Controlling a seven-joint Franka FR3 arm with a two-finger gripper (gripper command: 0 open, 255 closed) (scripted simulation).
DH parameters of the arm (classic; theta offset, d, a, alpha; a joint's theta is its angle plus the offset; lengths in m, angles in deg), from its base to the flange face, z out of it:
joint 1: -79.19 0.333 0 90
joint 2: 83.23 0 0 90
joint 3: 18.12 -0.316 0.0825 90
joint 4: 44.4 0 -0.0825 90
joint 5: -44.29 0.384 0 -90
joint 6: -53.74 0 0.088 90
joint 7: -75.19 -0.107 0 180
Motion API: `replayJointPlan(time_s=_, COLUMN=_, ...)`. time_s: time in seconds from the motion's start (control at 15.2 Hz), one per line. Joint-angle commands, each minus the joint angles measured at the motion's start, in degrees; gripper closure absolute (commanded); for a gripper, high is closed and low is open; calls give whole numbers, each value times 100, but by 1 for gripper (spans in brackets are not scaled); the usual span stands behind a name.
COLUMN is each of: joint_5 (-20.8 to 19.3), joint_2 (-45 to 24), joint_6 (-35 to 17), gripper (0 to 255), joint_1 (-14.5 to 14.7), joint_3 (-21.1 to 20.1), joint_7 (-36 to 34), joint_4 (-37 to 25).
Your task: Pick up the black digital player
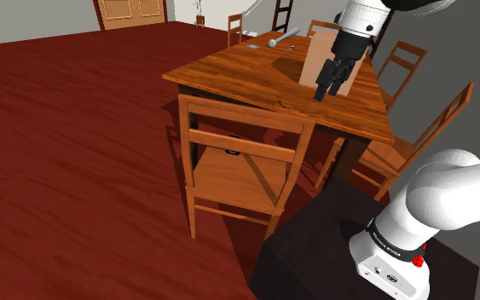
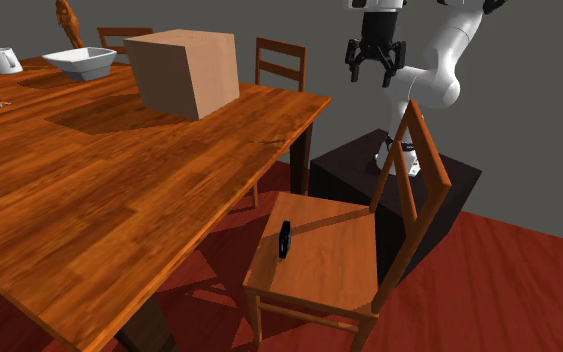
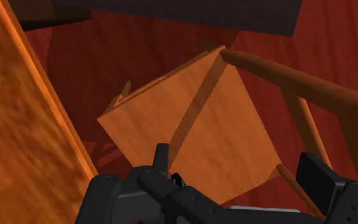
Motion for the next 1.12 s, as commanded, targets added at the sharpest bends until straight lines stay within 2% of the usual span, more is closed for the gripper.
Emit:
replayJointPlan(time_s=0.0, joint_5=0, joint_2=0, joint_6=0, gripper=0, joint_1=0, joint_3=0, joint_7=0, joint_4=0)
replayJointPlan(time_s=0.53, joint_5=-82, joint_2=-1554, joint_6=-1416, gripper=0, joint_1=118, joint_3=-27, joint_7=407, joint_4=-65)
replayJointPlan(time_s=1.06, joint_5=-182, joint_2=-3318, joint_6=-2539, gripper=0, joint_1=212, joint_3=-79, joint_7=738, joint_4=-639)
